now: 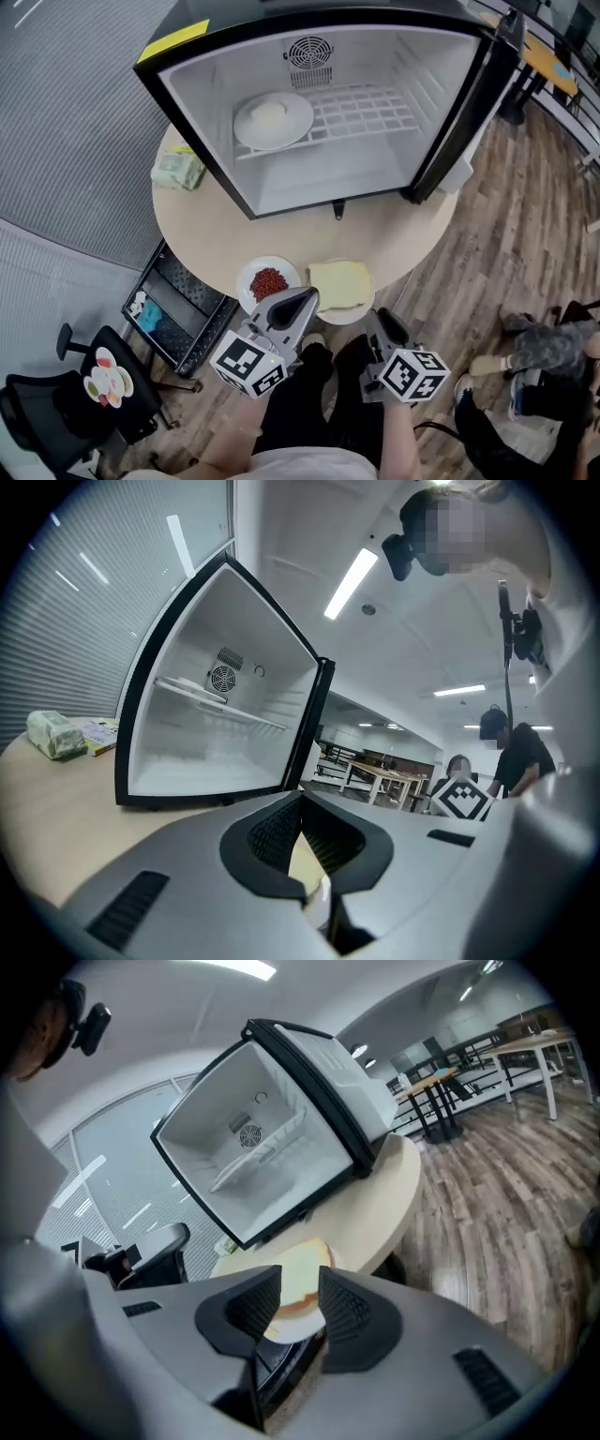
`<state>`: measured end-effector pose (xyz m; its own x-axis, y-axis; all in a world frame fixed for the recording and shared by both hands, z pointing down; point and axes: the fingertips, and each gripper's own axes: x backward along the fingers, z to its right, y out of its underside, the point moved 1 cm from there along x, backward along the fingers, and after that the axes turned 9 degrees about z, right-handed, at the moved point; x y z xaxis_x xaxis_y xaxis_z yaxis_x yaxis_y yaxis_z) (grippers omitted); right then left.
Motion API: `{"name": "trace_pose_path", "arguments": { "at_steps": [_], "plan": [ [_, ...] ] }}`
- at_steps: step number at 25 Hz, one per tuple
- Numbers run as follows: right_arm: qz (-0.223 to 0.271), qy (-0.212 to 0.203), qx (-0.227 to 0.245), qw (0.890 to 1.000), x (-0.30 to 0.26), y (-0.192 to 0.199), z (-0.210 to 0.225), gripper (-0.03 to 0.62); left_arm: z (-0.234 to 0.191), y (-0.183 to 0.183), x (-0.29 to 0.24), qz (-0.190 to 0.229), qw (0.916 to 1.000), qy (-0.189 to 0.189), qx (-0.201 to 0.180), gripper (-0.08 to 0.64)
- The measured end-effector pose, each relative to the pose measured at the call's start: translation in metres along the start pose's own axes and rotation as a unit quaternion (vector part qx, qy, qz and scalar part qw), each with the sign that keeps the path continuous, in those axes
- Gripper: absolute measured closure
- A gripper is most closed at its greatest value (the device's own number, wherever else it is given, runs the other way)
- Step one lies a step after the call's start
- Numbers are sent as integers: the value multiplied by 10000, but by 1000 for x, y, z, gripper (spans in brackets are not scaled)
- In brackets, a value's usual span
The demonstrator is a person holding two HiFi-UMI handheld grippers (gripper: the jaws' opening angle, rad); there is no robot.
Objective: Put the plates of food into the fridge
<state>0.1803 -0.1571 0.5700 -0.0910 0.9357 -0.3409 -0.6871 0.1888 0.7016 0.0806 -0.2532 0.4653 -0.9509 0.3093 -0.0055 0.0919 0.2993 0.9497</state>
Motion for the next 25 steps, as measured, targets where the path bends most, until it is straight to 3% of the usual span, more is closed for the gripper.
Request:
{"name": "trace_pose_path", "arguments": {
  "at_steps": [3,6,9,12,17,18,20,23,25],
  "plan": [
    [-282,-45,-286,9992,-2,26,9,448,-5,15,7,-205,9998,4,23,555],
    [-529,-66,-969,9939,-4,55,15,445,-12,26,16,-356,9993,-27,75,556],
    [-556,-254,-1930,9793,-16,74,7,445,-14,32,15,-461,9989,-36,115,555],
    [-420,-151,-2628,9638,-23,87,8,445,-8,36,10,-485,9987,113,108,556],
    [-188,-14,-2925,9561,-29,86,20,446,-8,46,9,-562,9982,201,117,555],
    [-162,-4,-2957,9551,-30,85,21,456,-9,48,10,-596,9980,188,122,555],
    [-20,-110,-3165,9485,-34,81,18,543,-11,49,11,-633,9978,162,131,555],
    [243,-377,-3744,9262,-36,74,9,567,-12,47,10,-594,9980,156,154,556],
    [288,-489,-3925,9180,-35,70,5,574,-12,47,8,-576,9981,143,165,556]
  ]
}}
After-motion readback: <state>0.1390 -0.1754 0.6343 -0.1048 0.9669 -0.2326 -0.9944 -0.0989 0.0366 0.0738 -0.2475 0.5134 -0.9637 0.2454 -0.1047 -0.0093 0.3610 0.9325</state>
